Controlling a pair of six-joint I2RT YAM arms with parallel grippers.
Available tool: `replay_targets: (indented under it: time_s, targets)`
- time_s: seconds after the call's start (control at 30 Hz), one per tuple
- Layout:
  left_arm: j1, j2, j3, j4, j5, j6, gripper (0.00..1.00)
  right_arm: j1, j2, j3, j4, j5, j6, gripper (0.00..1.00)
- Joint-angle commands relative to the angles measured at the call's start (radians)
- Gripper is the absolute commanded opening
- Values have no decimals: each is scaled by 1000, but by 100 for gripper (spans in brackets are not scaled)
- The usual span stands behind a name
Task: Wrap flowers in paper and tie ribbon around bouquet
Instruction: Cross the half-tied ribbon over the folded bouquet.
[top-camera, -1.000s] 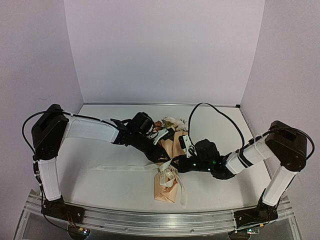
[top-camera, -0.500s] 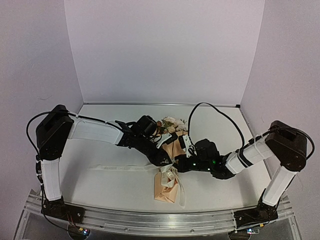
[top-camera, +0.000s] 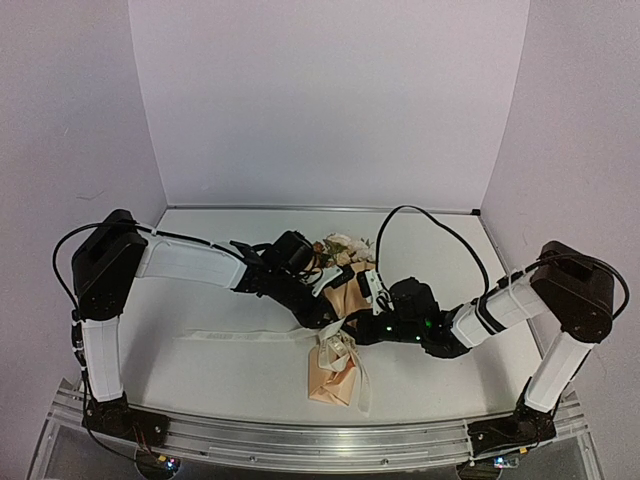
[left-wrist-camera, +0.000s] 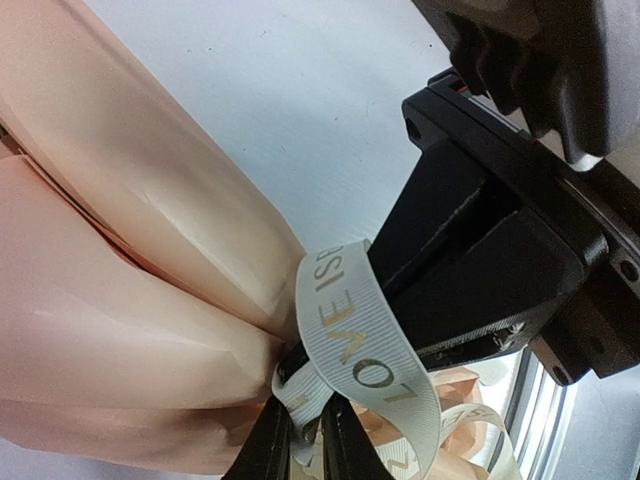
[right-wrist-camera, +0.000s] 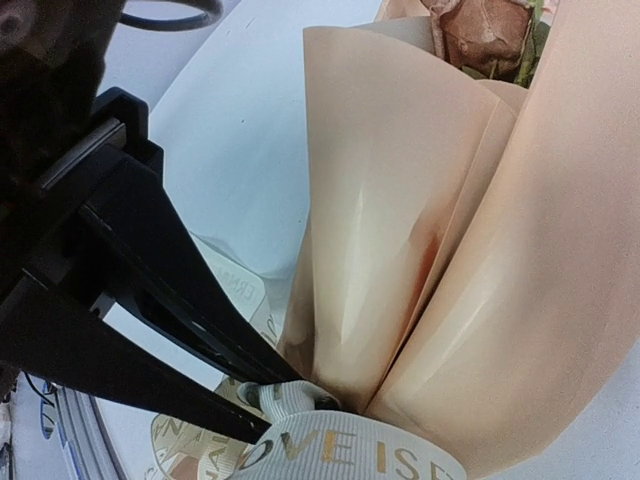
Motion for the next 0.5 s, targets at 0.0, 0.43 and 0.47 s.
replay_targets:
  time_s: [0.0,0.43,0.47]
  targets:
    - [-4,-16,24,35,20,5,11,-1,-7,22,21,-4,-7,0]
    - [-5,-32,8,67,-9,-26,0,-1,-55,4,-3,-15,-5,15]
    - [-5,-36,3,74,-12,-31,0,-2,-65,-2,-6,-15,-5,18]
